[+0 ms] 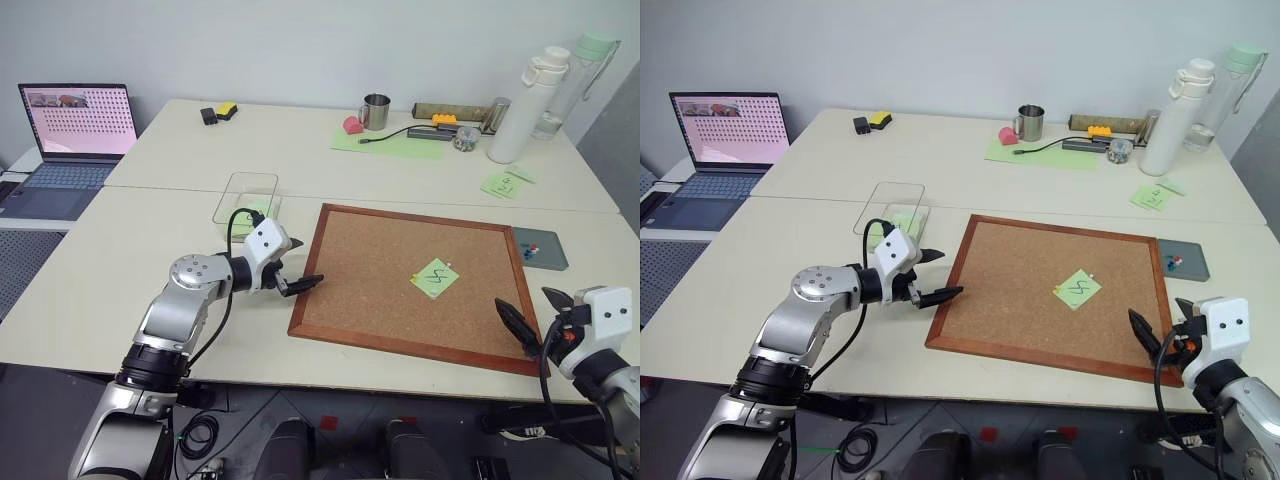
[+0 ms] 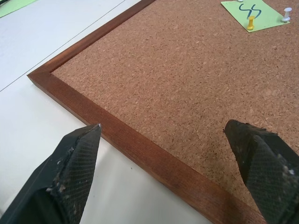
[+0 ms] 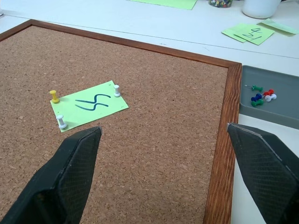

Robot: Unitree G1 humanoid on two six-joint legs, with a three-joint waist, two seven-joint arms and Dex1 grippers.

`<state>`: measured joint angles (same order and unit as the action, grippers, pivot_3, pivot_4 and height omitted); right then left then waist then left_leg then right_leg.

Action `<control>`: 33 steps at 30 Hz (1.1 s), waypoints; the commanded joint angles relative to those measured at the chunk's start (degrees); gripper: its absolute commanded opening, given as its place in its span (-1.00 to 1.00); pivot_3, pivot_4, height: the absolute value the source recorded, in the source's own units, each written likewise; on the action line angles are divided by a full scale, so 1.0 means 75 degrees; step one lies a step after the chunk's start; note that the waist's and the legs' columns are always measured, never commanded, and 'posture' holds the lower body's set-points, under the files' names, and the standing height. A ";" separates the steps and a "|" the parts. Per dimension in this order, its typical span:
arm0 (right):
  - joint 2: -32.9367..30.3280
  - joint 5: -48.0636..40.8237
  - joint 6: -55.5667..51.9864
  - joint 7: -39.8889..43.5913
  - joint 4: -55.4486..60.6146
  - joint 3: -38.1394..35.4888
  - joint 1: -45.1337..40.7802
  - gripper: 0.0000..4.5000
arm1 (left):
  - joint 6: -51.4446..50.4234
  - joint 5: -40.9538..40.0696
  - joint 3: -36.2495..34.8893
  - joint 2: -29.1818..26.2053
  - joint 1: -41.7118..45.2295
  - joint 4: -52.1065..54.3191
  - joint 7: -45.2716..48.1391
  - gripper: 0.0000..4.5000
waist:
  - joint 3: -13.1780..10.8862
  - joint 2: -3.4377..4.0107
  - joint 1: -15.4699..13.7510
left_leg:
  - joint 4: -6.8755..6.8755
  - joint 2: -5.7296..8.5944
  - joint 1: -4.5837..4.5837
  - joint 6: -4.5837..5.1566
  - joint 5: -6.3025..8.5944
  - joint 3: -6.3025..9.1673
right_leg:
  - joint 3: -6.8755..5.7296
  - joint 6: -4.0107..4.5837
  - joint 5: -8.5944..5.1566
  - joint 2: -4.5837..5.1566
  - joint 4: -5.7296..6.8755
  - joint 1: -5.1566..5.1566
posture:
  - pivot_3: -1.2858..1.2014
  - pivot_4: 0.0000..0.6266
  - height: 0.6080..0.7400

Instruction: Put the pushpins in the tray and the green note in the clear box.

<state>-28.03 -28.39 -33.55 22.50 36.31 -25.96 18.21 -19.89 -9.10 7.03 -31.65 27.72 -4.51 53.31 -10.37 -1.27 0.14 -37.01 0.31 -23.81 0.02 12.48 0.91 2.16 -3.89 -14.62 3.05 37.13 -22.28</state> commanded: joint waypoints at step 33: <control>-0.0053 -0.0092 0.0083 -0.0037 0.0338 -0.0164 -0.0009 1.00 | -0.1229 -0.1504 -0.0407 0.0042 0.0491 0.0629 0.0533 0.46 | 0.0000 0.0000 0.0003 | 0.0000 0.0000 0.0000 0.0000 0.0000 0.0000 | 0.0000 0.0000 0.0000 -0.0001 0.0000 -0.0001 | 0.03 -0.52 1.00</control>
<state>-28.08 -28.37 -33.55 22.39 36.32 -25.92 18.44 -28.73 -18.29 5.13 -31.05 30.96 -3.12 56.16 -10.37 -1.27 0.16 -37.01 0.31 -23.81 0.02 12.48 0.91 2.16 -3.90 -14.62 3.05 37.12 -22.29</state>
